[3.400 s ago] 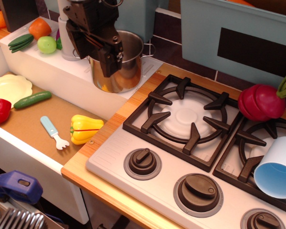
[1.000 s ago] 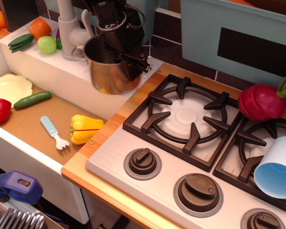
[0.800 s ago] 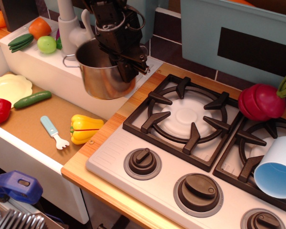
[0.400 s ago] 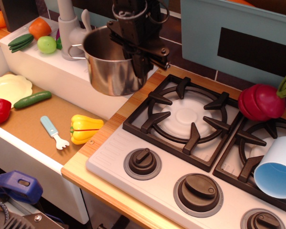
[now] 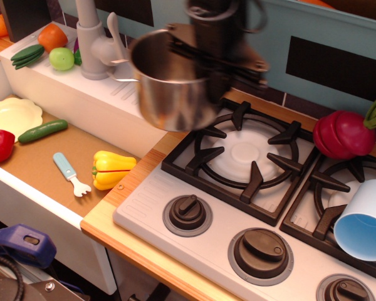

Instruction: Put pot or pan on stove

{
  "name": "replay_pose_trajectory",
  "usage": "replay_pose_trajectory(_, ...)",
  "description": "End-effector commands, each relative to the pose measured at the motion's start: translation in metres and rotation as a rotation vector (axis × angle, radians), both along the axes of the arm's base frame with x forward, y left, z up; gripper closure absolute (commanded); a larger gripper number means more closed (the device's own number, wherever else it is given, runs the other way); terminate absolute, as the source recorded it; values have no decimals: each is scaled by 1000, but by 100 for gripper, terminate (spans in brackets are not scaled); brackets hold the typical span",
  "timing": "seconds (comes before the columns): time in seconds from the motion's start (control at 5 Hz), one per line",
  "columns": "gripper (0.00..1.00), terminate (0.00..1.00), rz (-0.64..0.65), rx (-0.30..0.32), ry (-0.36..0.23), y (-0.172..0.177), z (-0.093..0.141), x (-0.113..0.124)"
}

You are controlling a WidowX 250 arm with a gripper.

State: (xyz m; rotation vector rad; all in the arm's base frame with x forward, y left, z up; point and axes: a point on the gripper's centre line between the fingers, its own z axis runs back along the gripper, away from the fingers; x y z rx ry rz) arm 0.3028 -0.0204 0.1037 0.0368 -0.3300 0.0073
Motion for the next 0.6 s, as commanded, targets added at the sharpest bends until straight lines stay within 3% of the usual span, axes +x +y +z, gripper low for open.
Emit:
replay_pose_trajectory(0.0, 100, 0, 31, -74, -66, -24, 2, 24)
replay_pose_trajectory(0.2, 100, 0, 77, -108, -79, -41, 0, 31)
replay_pose_trajectory(0.4, 100, 100, 108, -179, -61, -48, -5, 30)
